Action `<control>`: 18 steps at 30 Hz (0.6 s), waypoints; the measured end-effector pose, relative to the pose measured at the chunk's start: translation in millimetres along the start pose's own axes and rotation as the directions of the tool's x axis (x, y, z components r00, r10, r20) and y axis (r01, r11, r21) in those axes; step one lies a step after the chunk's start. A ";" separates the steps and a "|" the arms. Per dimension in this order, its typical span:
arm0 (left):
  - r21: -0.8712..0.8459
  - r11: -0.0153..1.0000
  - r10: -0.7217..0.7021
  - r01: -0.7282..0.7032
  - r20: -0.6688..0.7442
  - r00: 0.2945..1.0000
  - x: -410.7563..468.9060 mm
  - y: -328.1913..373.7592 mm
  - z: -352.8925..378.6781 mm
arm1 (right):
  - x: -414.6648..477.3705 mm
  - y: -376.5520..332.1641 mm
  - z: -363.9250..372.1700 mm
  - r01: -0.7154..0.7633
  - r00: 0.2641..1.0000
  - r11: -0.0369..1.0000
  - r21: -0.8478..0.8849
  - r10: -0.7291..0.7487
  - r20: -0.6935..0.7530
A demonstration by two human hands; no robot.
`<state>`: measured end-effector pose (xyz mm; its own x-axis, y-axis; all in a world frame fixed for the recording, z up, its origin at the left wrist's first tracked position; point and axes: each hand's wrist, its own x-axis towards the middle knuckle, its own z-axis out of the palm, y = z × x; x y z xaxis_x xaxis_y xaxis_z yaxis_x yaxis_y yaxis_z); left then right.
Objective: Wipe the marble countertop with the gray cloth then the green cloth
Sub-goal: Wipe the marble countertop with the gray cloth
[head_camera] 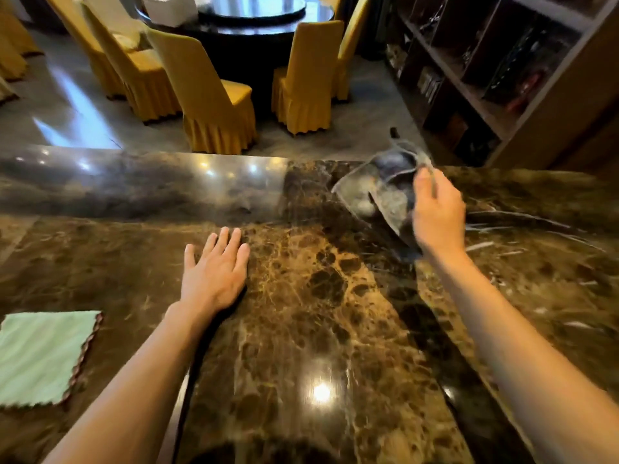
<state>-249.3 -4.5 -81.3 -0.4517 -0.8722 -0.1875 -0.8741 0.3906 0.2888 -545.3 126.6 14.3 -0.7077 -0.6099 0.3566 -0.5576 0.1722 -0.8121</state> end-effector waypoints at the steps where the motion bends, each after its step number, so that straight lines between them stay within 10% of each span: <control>1: -0.009 0.999 0.032 -0.032 -0.007 0.999 -8.1 8.7 0.5 | -28.8 -5.2 -29.1 0.015 1.000 1.000 -0.025 -0.015 0.007; 5: -0.016 0.985 0.170 -0.170 -0.009 0.985 -37.2 49.6 14.2 | -164.9 -1.2 -96.6 0.187 0.959 0.964 -0.190 -0.137 0.250; 9: 0.017 0.965 0.263 -0.263 0.026 0.965 -56.7 90.9 32.6 | -269.8 47.8 -83.9 0.260 0.749 0.851 -0.457 0.121 0.652; 18: 0.069 0.958 0.277 -0.278 0.016 0.961 -43.3 130.9 49.8 | -230.3 63.5 -47.3 0.261 0.764 0.745 -0.615 0.230 0.602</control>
<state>-353.1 99.1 -82.1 -0.6792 -0.7249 -0.1153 -0.7244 0.6368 0.2641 -438.2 314.6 -97.6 -0.4076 -0.8927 -0.1921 -0.8663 0.4446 -0.2278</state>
